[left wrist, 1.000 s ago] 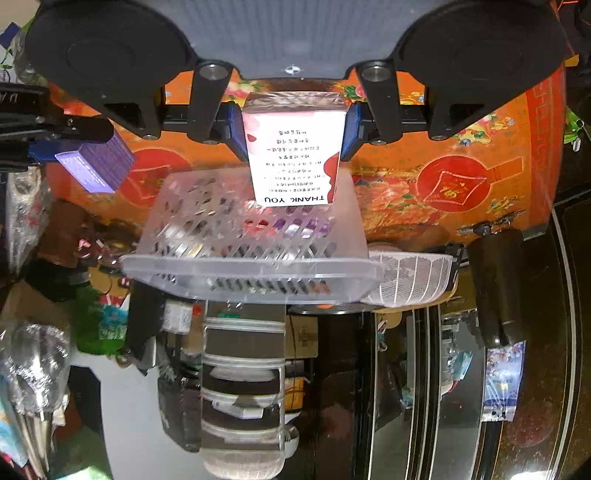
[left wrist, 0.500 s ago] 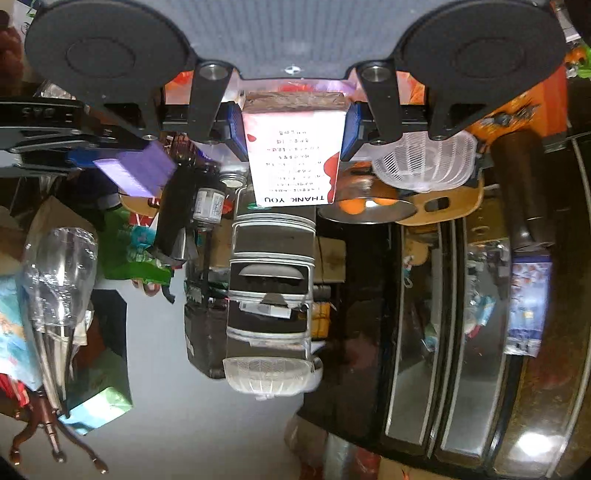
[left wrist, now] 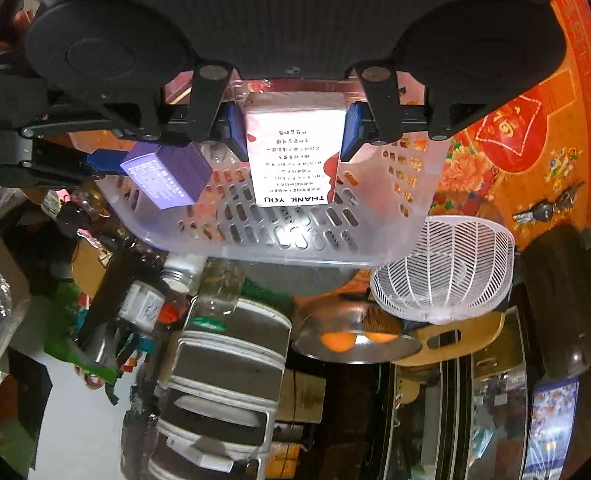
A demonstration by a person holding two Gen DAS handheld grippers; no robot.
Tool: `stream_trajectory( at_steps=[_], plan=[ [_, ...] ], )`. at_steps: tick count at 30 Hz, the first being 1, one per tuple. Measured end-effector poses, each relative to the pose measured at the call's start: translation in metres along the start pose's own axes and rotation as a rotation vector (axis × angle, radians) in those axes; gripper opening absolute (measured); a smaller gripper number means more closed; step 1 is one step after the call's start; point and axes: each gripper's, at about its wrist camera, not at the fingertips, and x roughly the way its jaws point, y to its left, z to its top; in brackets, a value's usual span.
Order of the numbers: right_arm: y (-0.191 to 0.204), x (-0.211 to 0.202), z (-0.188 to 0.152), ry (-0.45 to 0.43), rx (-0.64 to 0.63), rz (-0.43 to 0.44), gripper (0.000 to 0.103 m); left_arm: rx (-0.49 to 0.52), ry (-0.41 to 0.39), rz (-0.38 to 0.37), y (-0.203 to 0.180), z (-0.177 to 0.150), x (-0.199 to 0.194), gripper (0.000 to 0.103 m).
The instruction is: Organize objects
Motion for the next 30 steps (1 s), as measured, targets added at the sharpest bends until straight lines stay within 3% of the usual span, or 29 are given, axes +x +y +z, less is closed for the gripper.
stream_trajectory(
  at_steps=[12, 13, 15, 17, 19, 20, 22, 24, 27, 30],
  plan=[
    [0.005, 0.017, 0.001, 0.05, -0.026, 0.003, 0.051, -0.001, 0.038, 0.024, 0.006, -0.004, 0.024, 0.055],
    [0.007, 0.016, 0.001, 0.038, -0.033, -0.009, 0.055, 0.005, 0.025, 0.025, 0.005, -0.005, 0.023, 0.058],
    [0.009, 0.009, -0.001, -0.009, -0.042, -0.05, 0.081, 0.005, -0.007, 0.021, 0.005, -0.005, 0.018, 0.069],
    [0.007, -0.001, -0.003, -0.045, -0.036, -0.053, 0.088, -0.007, -0.046, 0.011, 0.007, -0.005, 0.011, 0.083],
    [0.002, -0.012, -0.006, -0.075, -0.006, -0.028, 0.092, -0.018, -0.098, -0.003, 0.009, -0.008, -0.001, 0.084],
    [0.001, -0.018, -0.008, -0.095, 0.002, -0.027, 0.1, -0.019, -0.129, -0.006, 0.009, -0.011, -0.008, 0.088],
    [-0.001, -0.035, -0.014, -0.151, 0.014, -0.038, 0.103, -0.009, -0.189, -0.009, 0.008, -0.018, -0.026, 0.097],
    [-0.002, -0.054, -0.023, -0.193, 0.013, -0.029, 0.103, 0.0, -0.254, -0.011, 0.008, -0.028, -0.045, 0.099],
    [-0.002, -0.075, -0.033, -0.211, 0.036, -0.051, 0.103, -0.001, -0.34, -0.04, 0.009, -0.048, -0.076, 0.099],
    [0.0, -0.093, -0.044, -0.197, 0.058, -0.129, 0.103, 0.01, -0.38, -0.057, 0.007, -0.065, -0.103, 0.101]
  ],
)
